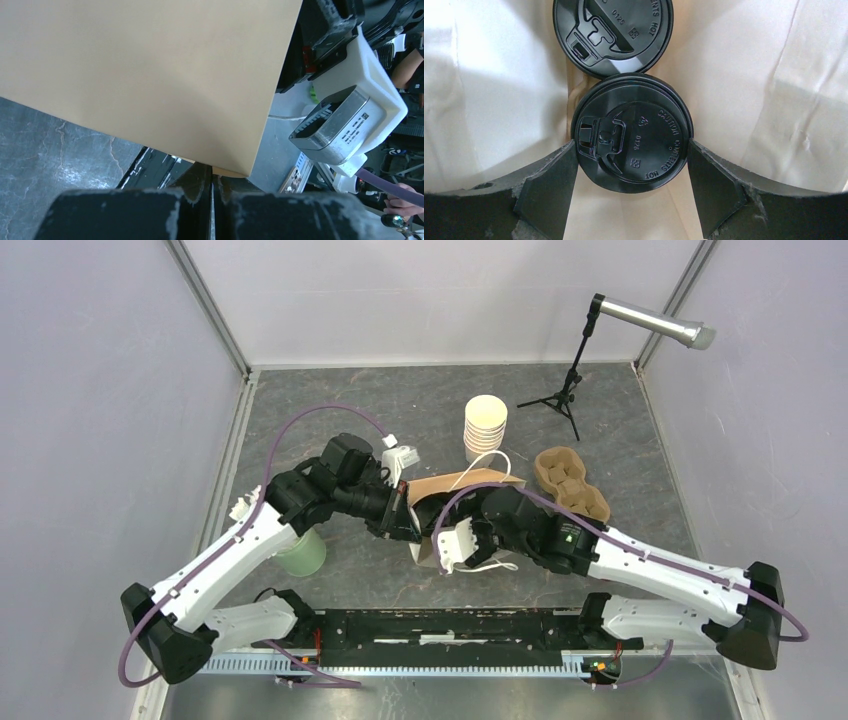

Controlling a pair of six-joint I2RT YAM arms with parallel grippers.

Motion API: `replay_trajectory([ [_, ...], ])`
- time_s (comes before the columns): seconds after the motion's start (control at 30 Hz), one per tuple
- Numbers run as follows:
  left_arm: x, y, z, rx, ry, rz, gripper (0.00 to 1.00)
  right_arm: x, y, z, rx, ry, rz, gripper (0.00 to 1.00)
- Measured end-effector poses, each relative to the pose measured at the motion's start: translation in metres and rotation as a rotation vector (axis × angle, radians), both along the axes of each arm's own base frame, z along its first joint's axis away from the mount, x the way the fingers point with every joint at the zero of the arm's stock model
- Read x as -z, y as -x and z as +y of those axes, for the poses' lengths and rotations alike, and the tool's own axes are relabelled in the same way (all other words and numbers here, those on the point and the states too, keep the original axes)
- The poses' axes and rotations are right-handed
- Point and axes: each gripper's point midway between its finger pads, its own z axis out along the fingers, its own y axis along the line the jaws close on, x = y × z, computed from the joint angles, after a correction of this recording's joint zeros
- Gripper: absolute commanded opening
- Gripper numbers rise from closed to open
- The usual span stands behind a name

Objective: Pack the takeout coffee

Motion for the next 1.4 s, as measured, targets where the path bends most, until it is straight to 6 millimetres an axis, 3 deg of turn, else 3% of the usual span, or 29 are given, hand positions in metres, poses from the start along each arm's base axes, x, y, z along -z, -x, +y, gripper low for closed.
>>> replay_trajectory([
  [0.63, 0.007, 0.004, 0.006, -0.016, -0.014, 0.007, 0.02, 0.009, -0.007, -0.001, 0.03, 0.0, 0.006, 0.81],
  [1.4, 0.007, 0.004, 0.006, -0.016, -0.014, 0.007, 0.02, 0.01, 0.0, -0.007, 0.018, 0.047, 0.046, 0.81],
])
